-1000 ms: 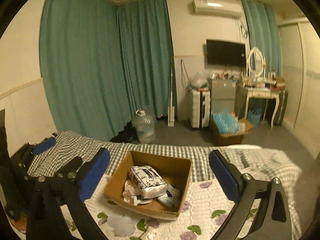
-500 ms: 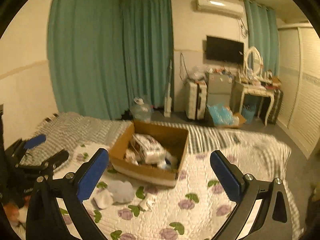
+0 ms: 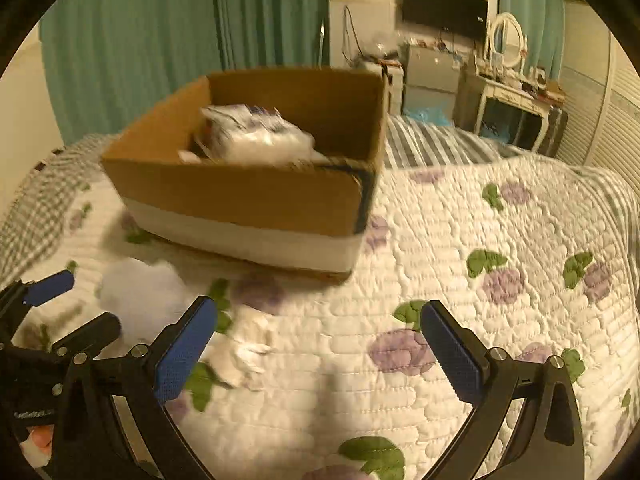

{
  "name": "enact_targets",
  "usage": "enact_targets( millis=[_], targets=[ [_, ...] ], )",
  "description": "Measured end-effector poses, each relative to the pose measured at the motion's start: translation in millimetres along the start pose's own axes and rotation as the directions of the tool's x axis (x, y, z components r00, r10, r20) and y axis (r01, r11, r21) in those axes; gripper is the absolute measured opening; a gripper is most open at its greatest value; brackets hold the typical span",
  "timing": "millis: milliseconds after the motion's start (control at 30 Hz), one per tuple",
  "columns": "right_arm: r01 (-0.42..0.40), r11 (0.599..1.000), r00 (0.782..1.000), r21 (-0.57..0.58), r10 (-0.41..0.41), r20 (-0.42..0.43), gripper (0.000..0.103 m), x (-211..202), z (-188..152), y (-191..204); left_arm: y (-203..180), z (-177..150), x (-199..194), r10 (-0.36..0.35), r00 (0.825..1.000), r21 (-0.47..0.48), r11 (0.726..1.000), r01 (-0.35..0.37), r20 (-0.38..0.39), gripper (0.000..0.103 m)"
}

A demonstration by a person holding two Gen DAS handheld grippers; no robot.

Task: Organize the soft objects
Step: 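Grasp the white mesh sock with the left tool, then hold the mesh sock in the left tool while the right tool grasps a white cloth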

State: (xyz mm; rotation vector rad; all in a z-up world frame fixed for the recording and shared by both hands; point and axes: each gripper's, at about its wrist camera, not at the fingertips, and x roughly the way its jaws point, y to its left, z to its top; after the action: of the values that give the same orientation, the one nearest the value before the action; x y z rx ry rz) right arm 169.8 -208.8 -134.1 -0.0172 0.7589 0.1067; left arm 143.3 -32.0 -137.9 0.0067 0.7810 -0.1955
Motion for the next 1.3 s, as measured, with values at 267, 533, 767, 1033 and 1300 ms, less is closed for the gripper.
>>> enact_targets(
  millis=[267, 533, 767, 1033, 1300],
  targets=[
    [0.000, 1.000, 1.000, 0.031, 0.000, -0.004, 0.102, 8, 4, -10, -20, -1, 22, 0.007, 1.000, 0.061, 0.998, -0.006, -0.022, 0.096],
    [-0.019, 0.998, 0.999, 0.055, 0.020, -0.026, 0.102, 14, -2, -8, -22, -8, 32, -0.071, 0.995, 0.086, 0.993, 0.077, -0.071, 0.058],
    [-0.052, 0.998, 0.998, 0.026, 0.053, -0.042, 0.098, 19, -9, 0, -10, -3, 7, -0.028, 0.998, 0.067, 0.997, 0.031, -0.048, 0.049],
    [-0.096, 0.995, 0.993, -0.029, 0.093, -0.079, 0.087, 31, -16, 24, 23, 2, -5, 0.004, 0.999, -0.033, 0.999, -0.005, -0.040, 0.049],
    [-0.077, 0.989, 0.989, -0.127, 0.059, -0.138, 0.042, 55, -27, 58, 26, -2, -12, 0.022, 0.999, -0.029, 0.999, -0.023, -0.035, 0.049]
  ],
)
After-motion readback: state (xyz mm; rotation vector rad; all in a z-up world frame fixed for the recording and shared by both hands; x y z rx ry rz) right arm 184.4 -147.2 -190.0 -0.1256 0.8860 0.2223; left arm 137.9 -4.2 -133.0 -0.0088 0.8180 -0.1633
